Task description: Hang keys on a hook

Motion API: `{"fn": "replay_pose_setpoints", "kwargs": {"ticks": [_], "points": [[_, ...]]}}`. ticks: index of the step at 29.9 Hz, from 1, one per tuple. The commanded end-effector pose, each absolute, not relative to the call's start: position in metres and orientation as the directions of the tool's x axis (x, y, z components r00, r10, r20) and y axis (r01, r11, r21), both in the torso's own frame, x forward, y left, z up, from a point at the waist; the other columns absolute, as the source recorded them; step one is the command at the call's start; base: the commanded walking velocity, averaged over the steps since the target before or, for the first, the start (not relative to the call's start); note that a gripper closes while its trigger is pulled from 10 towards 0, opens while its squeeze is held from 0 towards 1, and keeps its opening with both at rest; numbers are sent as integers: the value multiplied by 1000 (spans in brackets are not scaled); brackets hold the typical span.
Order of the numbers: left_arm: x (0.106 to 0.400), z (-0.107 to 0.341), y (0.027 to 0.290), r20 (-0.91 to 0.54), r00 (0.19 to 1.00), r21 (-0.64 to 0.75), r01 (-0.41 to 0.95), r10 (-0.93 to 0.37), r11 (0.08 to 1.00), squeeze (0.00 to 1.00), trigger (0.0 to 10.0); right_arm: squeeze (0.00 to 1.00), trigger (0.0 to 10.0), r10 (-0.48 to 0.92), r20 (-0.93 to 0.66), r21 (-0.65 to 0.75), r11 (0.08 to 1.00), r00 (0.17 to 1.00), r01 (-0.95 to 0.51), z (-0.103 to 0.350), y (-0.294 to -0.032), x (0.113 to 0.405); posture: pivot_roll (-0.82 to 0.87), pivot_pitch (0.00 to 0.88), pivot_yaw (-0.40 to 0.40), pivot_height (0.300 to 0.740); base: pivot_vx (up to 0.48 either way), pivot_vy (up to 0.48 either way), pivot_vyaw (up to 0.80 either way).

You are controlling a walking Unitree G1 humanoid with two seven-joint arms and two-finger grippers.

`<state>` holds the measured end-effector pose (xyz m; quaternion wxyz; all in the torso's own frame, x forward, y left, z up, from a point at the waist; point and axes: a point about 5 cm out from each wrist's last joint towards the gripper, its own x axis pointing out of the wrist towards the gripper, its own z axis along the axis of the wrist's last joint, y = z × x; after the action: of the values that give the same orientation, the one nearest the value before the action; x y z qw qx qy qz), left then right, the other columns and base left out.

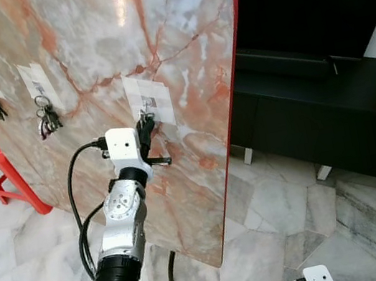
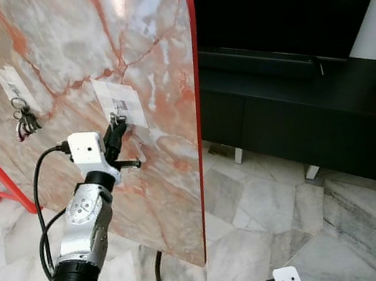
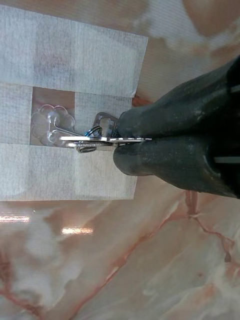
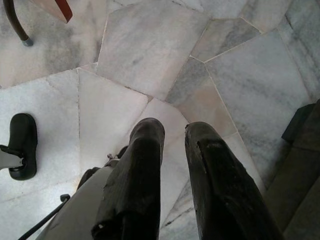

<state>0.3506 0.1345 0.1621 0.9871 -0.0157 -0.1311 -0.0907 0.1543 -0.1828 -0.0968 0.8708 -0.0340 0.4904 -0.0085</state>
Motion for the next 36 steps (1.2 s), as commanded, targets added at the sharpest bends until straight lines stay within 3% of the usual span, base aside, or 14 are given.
{"fn": "replay_pose_setpoints", "kwargs": {"ticks": [1,7,12,27,35,36], "points": [[349,161,138,256,954,-20,167,-156,986,0,10000,0,10000,-57,-854,-76,997,517,-16,-97,-186,154,-2,0,-63,740,0,0,0],[349,159,137,239,957,-12,174,-166,985,0,10000,0,10000,-56,-854,-75,997,517,-16,-97,-185,154,-4,0,-62,740,0,0,0],[347,149,133,173,962,98,197,-211,976,0,10000,0,10000,-56,-854,-76,997,517,-17,-97,-185,154,-4,0,-62,740,0,0,0],[345,144,134,154,970,67,179,-188,982,0,10000,0,10000,-55,-854,-79,997,518,-24,-96,-186,155,-5,0,-62,740,0,0,0],[345,146,129,156,962,126,206,-224,971,0,10000,0,10000,-56,-854,-80,997,518,-24,-96,-186,155,-4,0,-62,740,0,0,0],[345,147,128,162,961,127,207,-226,970,749,10000,0,10000,-55,-854,-80,997,518,-25,-96,-185,155,-5,0,-62,740,0,0,0]]}}
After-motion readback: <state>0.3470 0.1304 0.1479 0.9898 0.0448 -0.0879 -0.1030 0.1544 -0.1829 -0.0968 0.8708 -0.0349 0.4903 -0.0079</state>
